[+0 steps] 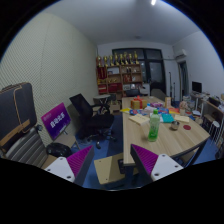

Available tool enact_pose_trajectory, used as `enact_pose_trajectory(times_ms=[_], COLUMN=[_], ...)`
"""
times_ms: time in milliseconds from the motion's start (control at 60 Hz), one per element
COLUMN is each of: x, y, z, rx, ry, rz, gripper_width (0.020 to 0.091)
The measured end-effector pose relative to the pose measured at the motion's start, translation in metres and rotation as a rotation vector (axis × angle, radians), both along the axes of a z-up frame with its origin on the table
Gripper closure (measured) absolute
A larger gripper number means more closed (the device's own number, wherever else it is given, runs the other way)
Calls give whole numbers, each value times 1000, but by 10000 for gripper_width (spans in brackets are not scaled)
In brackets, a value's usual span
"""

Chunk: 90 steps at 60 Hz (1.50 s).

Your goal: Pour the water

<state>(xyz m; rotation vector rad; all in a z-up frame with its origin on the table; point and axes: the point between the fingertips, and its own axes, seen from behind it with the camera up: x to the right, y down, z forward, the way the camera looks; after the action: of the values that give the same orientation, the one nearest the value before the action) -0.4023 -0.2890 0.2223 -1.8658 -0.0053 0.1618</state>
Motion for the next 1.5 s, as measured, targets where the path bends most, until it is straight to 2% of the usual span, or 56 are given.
enact_pose_trajectory(times_ms=[200,383,633,750,983,1100,1150,1217,1233,1383,1500], x=[1,33,158,204,229,237,234,234,233,237,221], y=[22,49,150,215,316,351,361,368,370,377,373], z=[-14,-20,-73,-93,-124,-133,-135,-142,-145,-151,-148], rx=[-15,23,52,61,102,127,138,124,120,169,133], ry=[5,24,-30,-76,-75,-100,-94,-101,-102,-184,-169], rz=[-9,-29,-115,-104,-53,-54,-36,-22,-20,41,83], gripper_width=[281,286,280,281,277,283,318,579,597,610,654])
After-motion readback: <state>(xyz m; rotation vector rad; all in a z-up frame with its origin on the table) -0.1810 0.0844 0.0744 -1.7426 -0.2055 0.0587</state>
